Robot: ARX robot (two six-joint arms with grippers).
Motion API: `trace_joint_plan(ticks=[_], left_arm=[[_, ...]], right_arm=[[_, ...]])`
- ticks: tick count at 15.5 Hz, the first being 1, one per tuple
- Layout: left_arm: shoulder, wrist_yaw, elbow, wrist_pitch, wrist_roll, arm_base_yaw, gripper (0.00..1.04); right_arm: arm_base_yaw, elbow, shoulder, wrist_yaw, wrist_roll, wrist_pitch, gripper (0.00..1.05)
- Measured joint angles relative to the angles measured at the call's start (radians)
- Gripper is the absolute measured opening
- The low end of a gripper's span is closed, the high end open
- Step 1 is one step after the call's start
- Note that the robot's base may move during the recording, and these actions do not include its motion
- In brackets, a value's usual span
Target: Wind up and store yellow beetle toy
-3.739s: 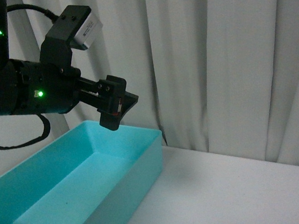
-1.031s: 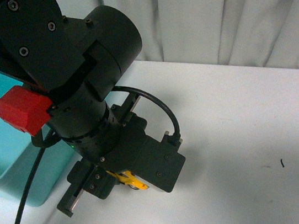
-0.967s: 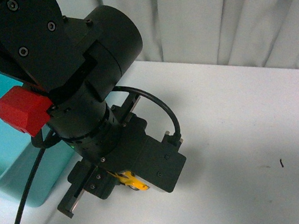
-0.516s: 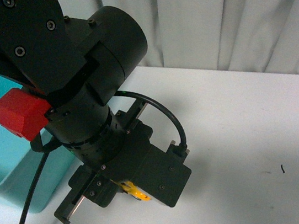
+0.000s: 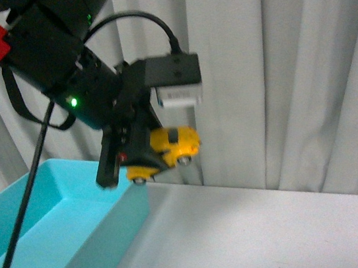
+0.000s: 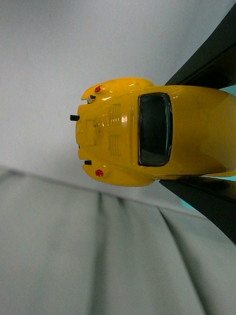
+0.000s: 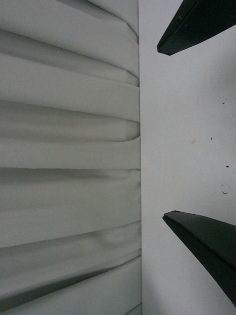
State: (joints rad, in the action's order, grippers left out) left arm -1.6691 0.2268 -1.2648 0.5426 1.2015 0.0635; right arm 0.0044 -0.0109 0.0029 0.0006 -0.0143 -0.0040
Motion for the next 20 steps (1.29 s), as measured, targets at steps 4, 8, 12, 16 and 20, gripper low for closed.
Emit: trace_joint_plan(ticks=[4, 8, 12, 16, 20], left_arm=[[-0.027, -0.032, -0.092, 0.079, -0.151, -0.141, 0.41], [-0.094, -0.082, -0.096, 0.088, -0.327, -0.293, 0.41], [-0.184, -0.207, -0.031, 0.017, -0.464, -0.360, 0.41], [-0.257, -0.232, -0.004, -0.056, -0.529, -0.366, 0.41], [-0.341, -0.278, 0.026, -0.082, -0.543, -0.361, 0.41]], right_arm=[[0.000, 0.000, 0.000, 0.000, 0.000, 0.000, 0.98], [0.000, 0.000, 0.000, 0.000, 0.000, 0.000, 0.98], [0.000, 0.000, 0.000, 0.000, 0.000, 0.000, 0.98], [0.000, 0.000, 0.000, 0.000, 0.000, 0.000, 0.98], [0.000, 0.000, 0.000, 0.000, 0.000, 0.000, 0.98]])
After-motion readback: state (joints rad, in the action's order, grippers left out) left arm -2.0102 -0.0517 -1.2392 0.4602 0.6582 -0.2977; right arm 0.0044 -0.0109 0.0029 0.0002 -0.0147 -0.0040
